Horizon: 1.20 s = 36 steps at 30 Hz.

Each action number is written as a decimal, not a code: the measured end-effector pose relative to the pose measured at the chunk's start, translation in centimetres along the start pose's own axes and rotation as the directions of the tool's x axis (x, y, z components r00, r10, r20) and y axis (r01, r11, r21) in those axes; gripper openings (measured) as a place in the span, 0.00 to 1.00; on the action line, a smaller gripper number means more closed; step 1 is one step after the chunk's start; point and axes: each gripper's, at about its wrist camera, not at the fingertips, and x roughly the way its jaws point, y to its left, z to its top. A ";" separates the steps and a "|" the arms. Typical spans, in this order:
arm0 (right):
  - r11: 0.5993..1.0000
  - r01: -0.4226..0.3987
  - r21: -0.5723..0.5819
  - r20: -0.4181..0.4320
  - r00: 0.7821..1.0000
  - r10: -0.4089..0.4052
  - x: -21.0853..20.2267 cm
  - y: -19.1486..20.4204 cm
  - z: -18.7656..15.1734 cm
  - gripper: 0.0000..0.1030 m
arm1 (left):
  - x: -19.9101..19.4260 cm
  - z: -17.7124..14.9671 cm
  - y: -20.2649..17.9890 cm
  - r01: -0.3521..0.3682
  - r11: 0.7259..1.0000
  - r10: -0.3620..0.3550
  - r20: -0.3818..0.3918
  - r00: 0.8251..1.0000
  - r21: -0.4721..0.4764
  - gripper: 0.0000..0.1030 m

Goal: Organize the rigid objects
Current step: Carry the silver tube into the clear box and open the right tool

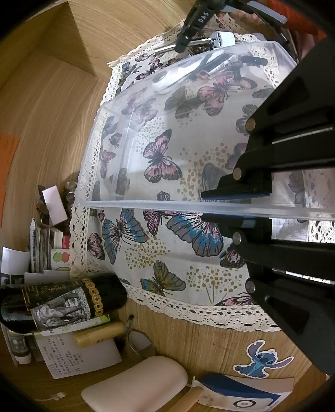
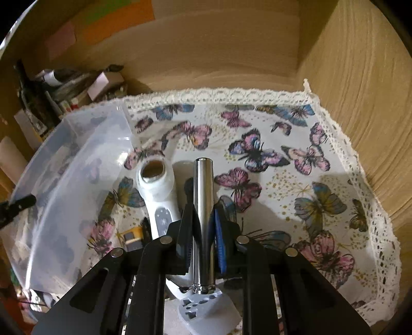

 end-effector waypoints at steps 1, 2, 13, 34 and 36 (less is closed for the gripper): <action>1.000 0.001 0.001 0.010 1.000 -0.001 -0.3 0.0 0.2 0.14 | -0.1 0.0 0.0 0.001 1.000 -0.001 0.002 1.000 0.000 0.09; 1.000 0.004 -0.001 0.024 1.000 -0.004 -0.6 0.1 0.4 0.14 | -0.1 0.0 0.0 0.001 1.000 -0.001 0.004 1.000 0.001 0.09; 0.993 -0.091 -0.076 0.200 0.974 0.105 -5.0 4.4 4.2 0.14 | -0.2 -0.1 0.0 0.001 1.000 -0.001 0.015 1.000 0.003 0.09; 0.919 -0.334 -0.211 -0.009 0.940 0.340 1.4 14.4 4.3 0.14 | -0.2 -0.2 0.0 0.015 1.000 -0.015 0.029 0.999 0.016 0.09; 0.920 -0.323 -0.222 -0.052 0.946 0.320 2.2 14.8 4.0 0.14 | -0.2 -0.2 0.0 0.015 1.000 -0.015 0.030 0.999 0.018 0.09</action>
